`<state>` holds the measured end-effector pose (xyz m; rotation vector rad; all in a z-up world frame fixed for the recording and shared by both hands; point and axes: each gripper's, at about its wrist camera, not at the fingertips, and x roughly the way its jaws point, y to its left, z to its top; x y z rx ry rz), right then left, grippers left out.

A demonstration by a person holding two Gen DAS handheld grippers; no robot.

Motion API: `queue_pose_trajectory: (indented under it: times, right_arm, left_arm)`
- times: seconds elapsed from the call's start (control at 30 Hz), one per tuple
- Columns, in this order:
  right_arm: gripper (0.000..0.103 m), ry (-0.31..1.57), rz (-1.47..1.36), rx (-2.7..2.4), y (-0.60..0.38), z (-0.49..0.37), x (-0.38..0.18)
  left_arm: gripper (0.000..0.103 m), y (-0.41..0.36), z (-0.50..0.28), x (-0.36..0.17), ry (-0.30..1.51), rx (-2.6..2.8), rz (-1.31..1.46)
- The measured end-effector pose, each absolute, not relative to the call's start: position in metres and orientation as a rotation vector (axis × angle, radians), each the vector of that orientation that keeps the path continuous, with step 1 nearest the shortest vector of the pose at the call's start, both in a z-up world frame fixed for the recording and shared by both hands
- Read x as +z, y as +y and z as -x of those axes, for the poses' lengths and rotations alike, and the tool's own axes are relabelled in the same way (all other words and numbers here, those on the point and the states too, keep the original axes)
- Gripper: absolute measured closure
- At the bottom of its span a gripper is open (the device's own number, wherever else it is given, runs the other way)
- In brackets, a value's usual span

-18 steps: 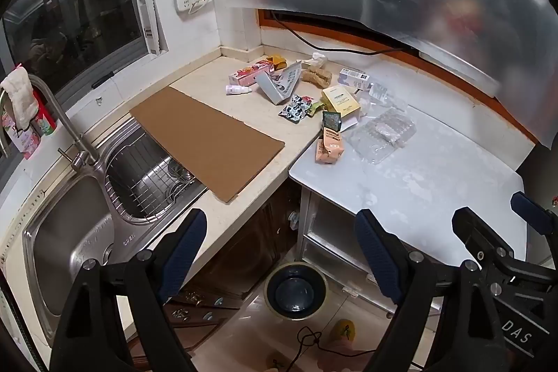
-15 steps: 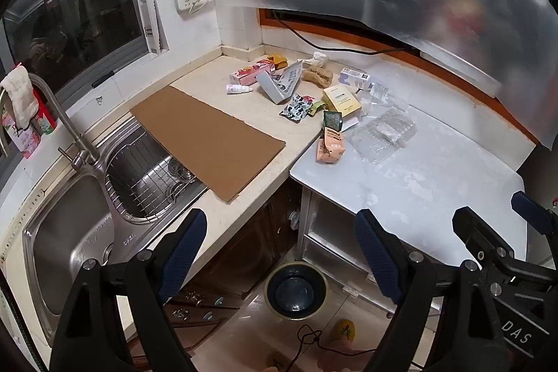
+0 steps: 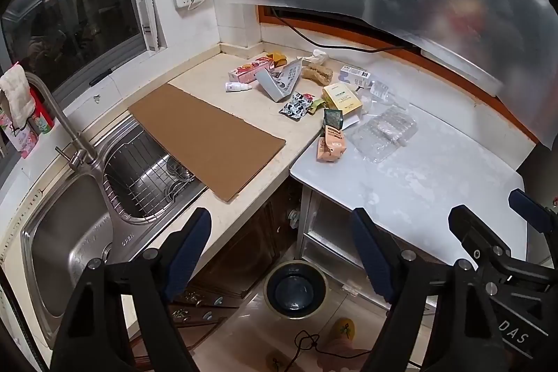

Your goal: Collect trash

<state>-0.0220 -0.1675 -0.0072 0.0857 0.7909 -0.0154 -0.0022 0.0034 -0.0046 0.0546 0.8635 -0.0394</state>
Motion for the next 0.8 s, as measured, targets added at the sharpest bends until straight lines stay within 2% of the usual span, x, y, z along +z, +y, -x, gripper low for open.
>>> queue_pose_trajectory:
  times: [0.33,0.8]
  right_arm:
    - [0.008,0.793,-0.085,-0.016,-0.1686,0.0221,-0.0074]
    - [0.008,0.791,-0.088,-0.012,-0.1680,0.0237,-0.0075]
  left_arm:
    - [0.029,0.0023,-0.0051,-0.0126,0.864,-0.058,-0.049]
    - [0.030,0.0002,0.0006,-0.0090,0.866,-0.060,-0.052]
